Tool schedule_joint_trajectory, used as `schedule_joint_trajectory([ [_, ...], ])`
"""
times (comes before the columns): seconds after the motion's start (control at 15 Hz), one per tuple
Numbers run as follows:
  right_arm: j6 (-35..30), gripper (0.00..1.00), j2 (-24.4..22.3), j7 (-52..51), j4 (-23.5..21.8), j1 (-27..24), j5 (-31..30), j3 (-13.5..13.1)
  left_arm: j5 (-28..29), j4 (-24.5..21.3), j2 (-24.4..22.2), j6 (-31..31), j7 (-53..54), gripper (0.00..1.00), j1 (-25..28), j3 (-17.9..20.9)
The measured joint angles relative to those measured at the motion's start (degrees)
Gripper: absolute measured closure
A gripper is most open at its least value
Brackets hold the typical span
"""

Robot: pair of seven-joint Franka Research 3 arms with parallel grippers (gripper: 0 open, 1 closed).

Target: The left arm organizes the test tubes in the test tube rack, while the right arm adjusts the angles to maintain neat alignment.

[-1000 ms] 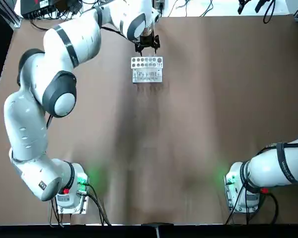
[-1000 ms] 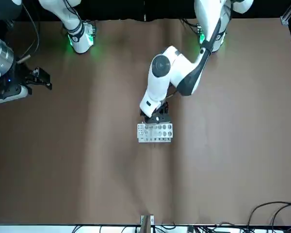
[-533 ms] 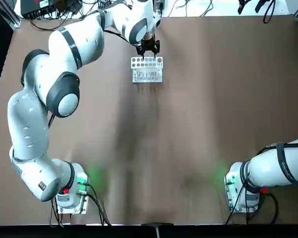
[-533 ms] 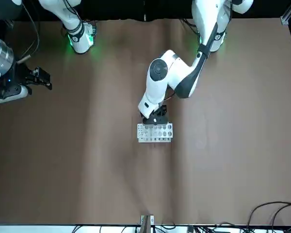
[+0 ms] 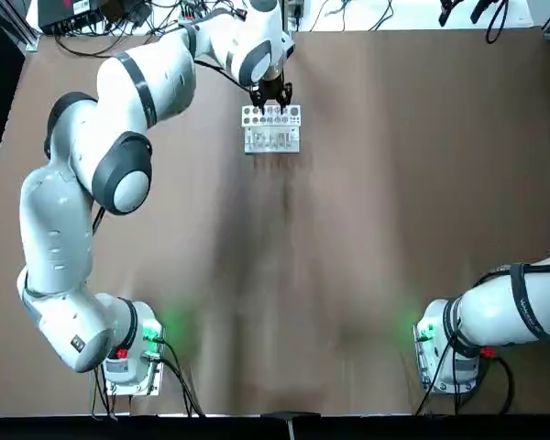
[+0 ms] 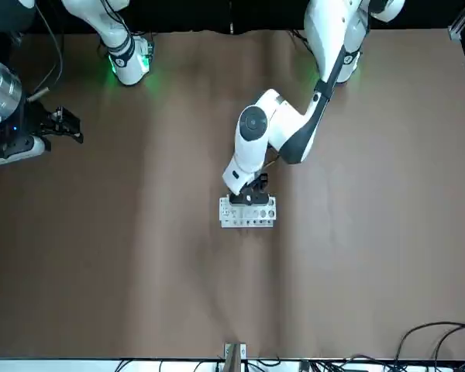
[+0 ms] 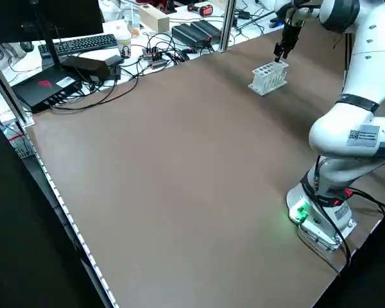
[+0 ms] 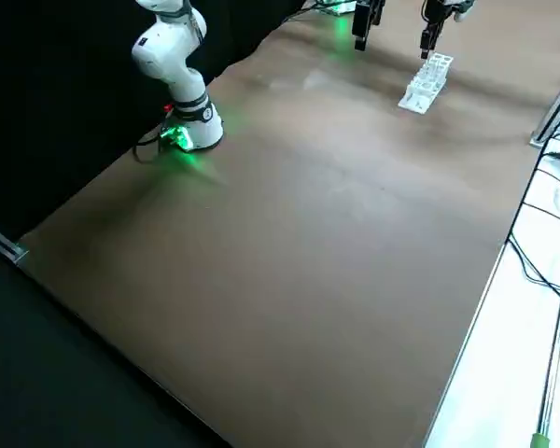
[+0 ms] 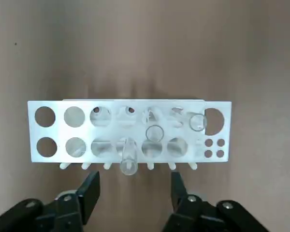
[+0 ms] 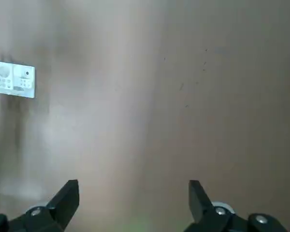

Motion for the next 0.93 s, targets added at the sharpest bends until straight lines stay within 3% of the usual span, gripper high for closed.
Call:
schedule_joint_trajectory([
  [0.93, 0.0, 0.0, 0.0, 0.0, 0.0, 0.0, 0.0, 0.0, 0.0, 0.02, 2.1, 0.01, 2.46, 0.47, 0.69, 0.28],
])
